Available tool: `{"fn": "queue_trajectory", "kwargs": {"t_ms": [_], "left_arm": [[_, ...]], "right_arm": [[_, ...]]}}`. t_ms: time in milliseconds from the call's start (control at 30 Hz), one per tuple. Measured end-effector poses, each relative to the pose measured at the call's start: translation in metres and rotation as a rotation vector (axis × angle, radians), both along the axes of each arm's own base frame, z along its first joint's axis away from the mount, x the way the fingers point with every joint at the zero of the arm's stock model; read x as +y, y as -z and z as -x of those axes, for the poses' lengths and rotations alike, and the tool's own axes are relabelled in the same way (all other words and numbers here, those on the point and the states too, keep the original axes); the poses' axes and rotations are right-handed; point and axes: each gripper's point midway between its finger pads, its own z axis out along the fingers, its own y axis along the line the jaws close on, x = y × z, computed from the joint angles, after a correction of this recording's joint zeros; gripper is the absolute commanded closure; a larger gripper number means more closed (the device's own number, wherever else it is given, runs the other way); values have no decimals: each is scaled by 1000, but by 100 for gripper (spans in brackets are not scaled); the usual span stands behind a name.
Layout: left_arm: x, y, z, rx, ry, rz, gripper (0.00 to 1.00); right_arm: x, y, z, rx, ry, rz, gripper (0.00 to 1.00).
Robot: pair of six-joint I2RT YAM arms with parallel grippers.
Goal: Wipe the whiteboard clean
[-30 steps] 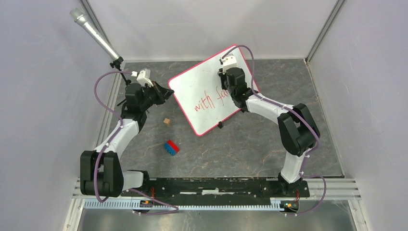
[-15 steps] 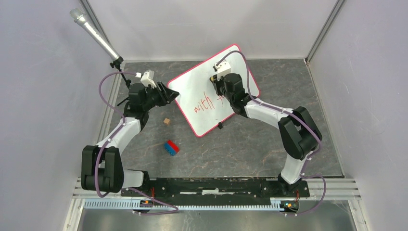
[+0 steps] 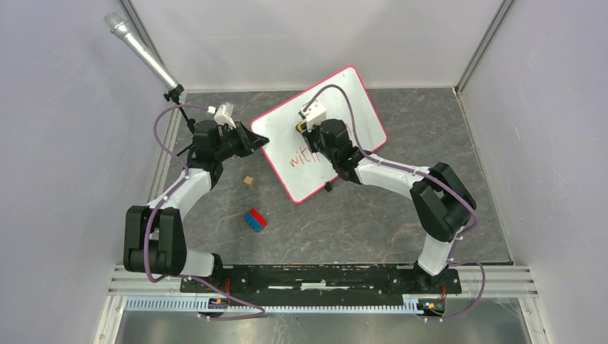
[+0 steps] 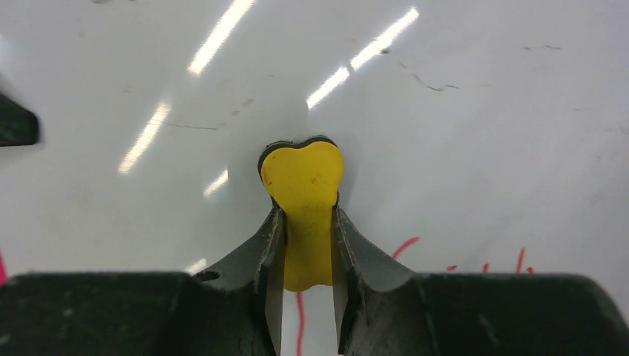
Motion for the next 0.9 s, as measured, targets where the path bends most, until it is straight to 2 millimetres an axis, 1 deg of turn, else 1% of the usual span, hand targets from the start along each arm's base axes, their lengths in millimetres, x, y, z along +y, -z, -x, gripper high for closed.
{"fn": "queue_trajectory", "kwargs": {"t_ms": [67,167,233,300,333,433,533,667,800,833,900], "left_arm": [[-5,-6,2,-1,23,26,88],[-7,-7,2,-1,29,28,92],[-8,-7,3,1,31,27,94],[-8,-6,3,3,29,25,96],[-8,-6,3,3,28,24,97],[-7,-3,1,8,21,21,98],[-7,-1,0,10,18,20,98],[-7,-2,-1,9,18,20,98],[-7,-2,-1,8,18,20,98],[-7,-2,-1,9,18,20,98],[-7,-2,-1,8,18,20,98]], "right_arm": [[16,-2,9,-13,-17,14,78],[43,-7,27,-27,-59,8,78],[59,-7,39,-12,-81,-24,78],[64,-4,44,10,-61,-74,78],[62,-2,44,20,-37,-109,78],[50,8,44,44,42,-199,78],[31,22,46,72,135,-259,78],[-5,47,53,132,243,-335,78],[-50,76,57,199,345,-412,78],[-57,80,58,209,363,-422,78],[-58,82,58,217,363,-433,78]]}}
